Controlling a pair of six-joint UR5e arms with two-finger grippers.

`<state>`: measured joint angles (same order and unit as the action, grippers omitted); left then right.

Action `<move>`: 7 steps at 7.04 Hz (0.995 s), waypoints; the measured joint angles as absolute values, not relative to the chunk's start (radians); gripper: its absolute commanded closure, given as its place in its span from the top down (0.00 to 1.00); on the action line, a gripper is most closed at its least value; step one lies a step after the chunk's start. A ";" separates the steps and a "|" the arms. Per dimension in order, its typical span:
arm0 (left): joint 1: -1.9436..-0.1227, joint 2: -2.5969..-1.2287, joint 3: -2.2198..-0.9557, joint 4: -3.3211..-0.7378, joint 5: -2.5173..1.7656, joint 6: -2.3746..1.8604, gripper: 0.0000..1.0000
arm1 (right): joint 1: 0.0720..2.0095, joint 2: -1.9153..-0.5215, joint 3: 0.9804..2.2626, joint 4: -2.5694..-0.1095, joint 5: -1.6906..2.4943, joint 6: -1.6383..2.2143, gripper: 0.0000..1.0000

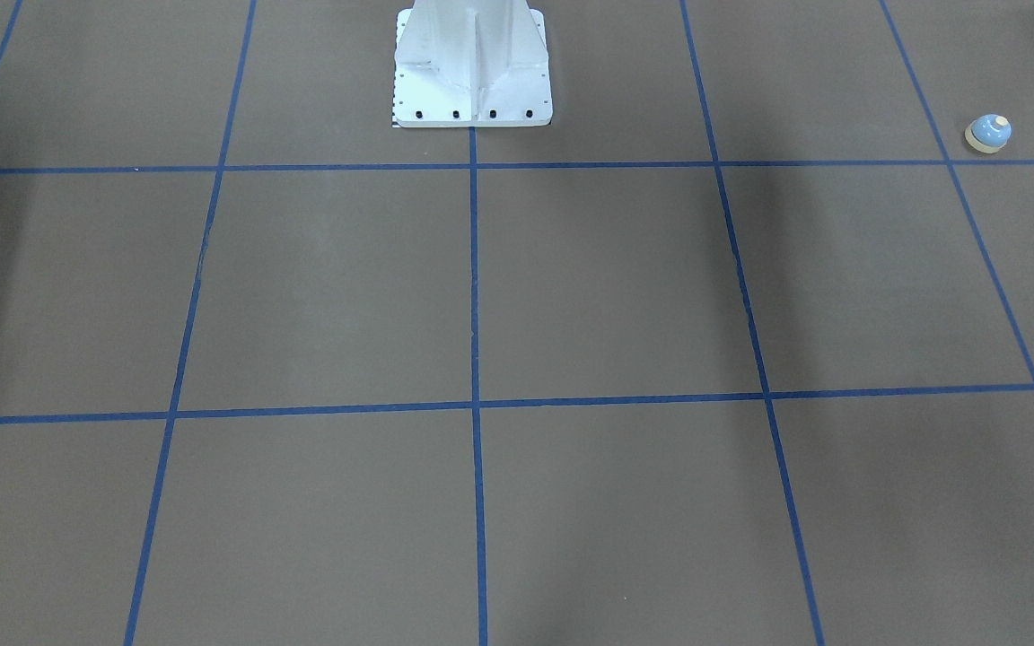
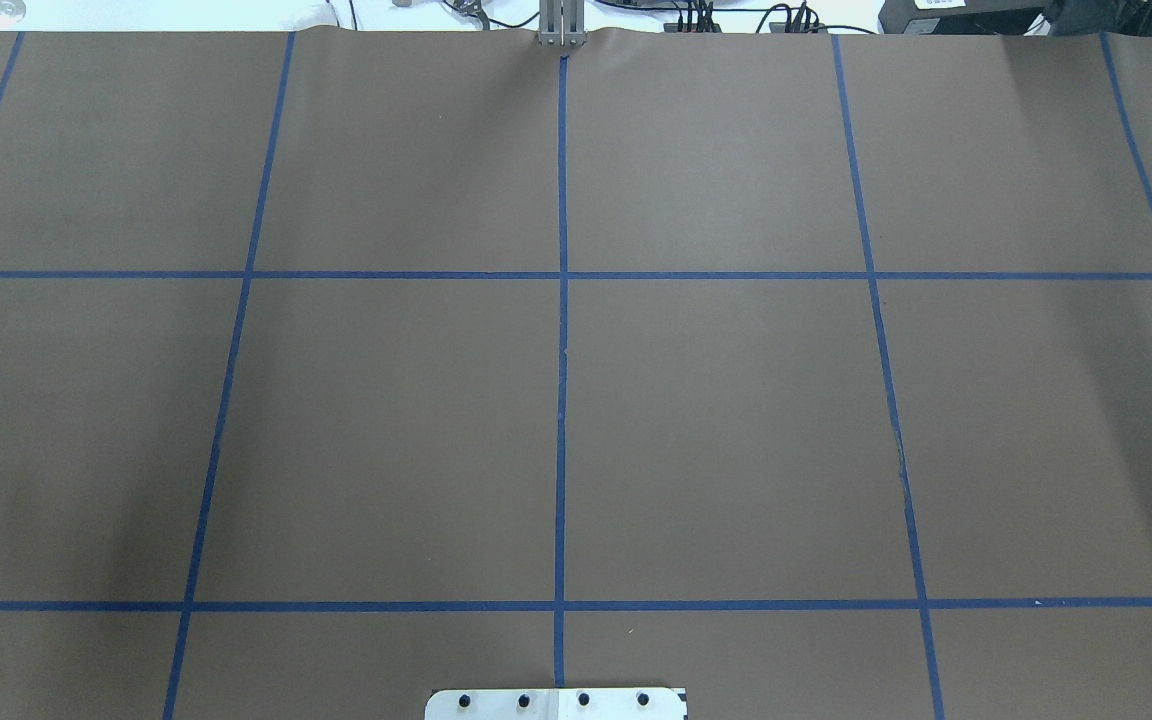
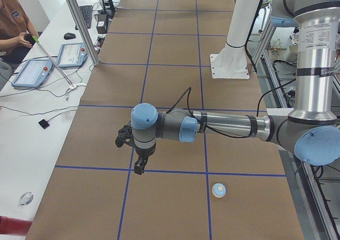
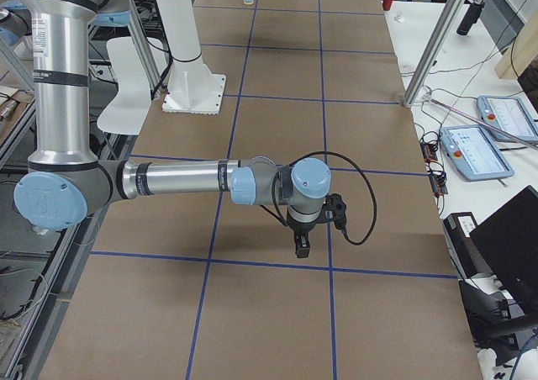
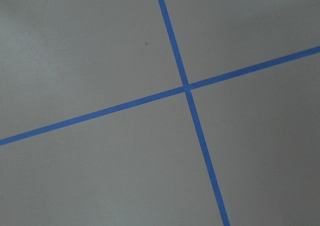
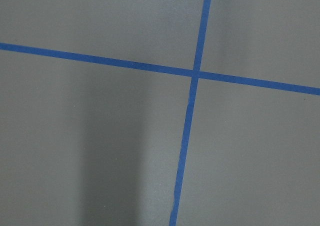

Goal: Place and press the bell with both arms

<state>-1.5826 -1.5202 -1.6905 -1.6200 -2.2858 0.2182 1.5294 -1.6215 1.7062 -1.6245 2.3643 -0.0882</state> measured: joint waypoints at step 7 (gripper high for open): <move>-1.578 -1.523 -1.725 -1.617 -2.282 0.216 1.00 | 1.530 -1.620 1.710 -1.623 2.364 -0.088 1.00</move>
